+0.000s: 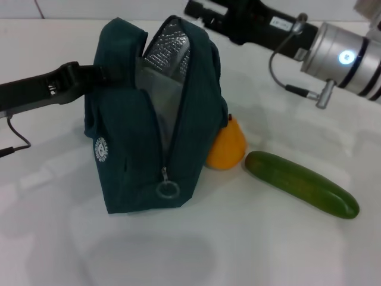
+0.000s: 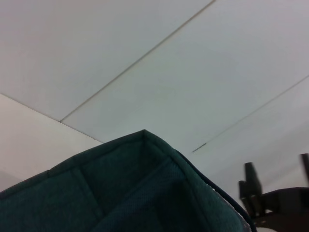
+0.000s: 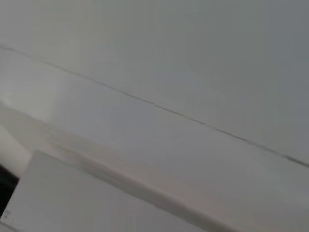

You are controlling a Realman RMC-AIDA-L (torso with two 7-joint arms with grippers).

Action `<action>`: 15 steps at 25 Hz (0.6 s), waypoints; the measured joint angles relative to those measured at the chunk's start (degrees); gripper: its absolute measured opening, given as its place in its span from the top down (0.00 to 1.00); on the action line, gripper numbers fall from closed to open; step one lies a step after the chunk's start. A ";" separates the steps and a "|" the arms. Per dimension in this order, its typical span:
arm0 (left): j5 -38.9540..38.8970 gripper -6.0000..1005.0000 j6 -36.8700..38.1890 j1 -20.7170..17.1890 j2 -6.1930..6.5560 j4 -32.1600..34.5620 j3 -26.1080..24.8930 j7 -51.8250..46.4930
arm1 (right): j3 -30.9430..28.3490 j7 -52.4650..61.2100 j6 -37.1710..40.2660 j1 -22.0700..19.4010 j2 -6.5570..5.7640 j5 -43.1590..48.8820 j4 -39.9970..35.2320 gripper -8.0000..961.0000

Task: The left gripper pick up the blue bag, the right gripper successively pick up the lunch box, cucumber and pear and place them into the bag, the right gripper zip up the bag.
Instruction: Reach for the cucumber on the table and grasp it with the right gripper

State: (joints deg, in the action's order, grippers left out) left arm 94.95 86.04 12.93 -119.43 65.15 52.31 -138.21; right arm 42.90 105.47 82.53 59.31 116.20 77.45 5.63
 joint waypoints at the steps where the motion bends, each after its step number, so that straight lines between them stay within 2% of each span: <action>1: -0.02 0.95 0.00 0.05 0.02 -0.54 -0.42 0.28 | -0.01 -0.68 0.64 -0.50 -0.02 -0.13 -1.13 0.54; 6: -0.03 0.95 0.25 0.39 0.08 -3.35 -1.94 1.84 | 0.23 -4.06 0.20 -7.36 -0.01 -0.51 -11.46 0.35; 10: -0.13 0.95 0.39 -0.02 0.08 -3.97 -2.51 2.58 | 1.81 -8.33 -2.00 -12.99 -0.50 0.27 -20.40 0.22; 14: 0.11 0.95 0.53 -0.86 0.10 -4.15 -3.76 2.76 | 7.87 -10.13 -4.31 -17.12 -1.57 1.98 -30.70 0.08; 15: 0.31 0.95 0.66 -0.88 0.12 -4.48 -4.36 2.93 | 9.73 -9.85 -4.86 -17.97 -2.07 2.93 -33.22 0.08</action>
State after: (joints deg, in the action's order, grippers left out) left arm 95.26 86.71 12.05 -119.31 60.67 47.95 -135.28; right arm 52.63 95.62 77.67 41.34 114.12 80.38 -27.59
